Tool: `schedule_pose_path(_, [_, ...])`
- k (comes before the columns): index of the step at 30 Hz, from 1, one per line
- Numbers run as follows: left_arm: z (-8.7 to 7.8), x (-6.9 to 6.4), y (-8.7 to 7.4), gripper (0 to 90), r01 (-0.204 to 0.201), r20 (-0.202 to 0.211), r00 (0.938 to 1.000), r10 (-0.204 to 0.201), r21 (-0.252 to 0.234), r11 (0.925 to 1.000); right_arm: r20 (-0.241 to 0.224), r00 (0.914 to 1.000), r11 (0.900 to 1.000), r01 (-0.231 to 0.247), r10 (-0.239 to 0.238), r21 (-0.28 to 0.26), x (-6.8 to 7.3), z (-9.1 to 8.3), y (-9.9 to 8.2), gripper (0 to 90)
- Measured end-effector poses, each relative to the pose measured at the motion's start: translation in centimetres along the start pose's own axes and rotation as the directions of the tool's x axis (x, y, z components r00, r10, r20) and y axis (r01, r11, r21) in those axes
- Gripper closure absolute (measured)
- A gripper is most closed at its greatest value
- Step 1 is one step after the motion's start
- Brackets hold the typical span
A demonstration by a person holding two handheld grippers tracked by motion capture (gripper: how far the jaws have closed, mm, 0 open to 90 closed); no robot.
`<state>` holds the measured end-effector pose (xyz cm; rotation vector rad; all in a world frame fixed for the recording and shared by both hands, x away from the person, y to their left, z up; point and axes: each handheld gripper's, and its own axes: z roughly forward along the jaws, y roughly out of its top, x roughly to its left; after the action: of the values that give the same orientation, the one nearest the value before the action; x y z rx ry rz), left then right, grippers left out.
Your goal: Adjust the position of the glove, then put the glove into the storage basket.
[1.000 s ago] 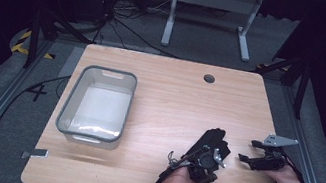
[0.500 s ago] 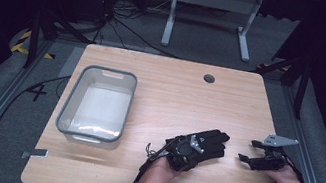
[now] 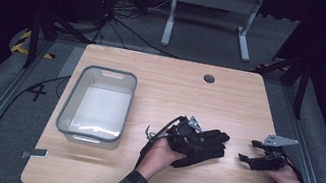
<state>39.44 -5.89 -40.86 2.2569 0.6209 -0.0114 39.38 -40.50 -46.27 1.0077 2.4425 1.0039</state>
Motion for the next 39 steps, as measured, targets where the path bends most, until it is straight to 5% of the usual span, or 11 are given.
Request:
schedule_pose_path(6, [0.9, 1.4, 0.9, 38.9, -0.025, -0.002, 0.9997, 0.025, 0.002, 0.9997, 0.002, 1.0000, 1.0000, -0.001, 0.001, -0.001, 0.0, 0.0, 0.0, 16.2])
schedule_pose_path(17, [4.1, 2.5, 0.5, 19.3, -0.063, -0.006, 0.9979, 0.064, 0.085, 0.9944, -0.001, 1.0000, 1.0000, -0.006, 0.006, -0.003, 0.0, 0.0, 0.0, 16.1])
schedule_pose_path(34, [5.4, 2.6, -0.2, 24.4, -0.087, 0.007, 0.9962, 0.087, 0.145, 0.9856, 0.002, 1.0000, 1.0000, -0.003, 0.003, -0.002, 0.0, 0.0, 0.0, 16.1])
schedule_pose_path(39, [5.2, 2.6, -0.2, 39.6, -0.100, 0.053, 0.9942, 0.093, 0.139, 0.9852, 0.002, 1.0000, 1.0000, 0.000, 0.000, -0.001, 0.0, 0.0, 0.0, 16.2])
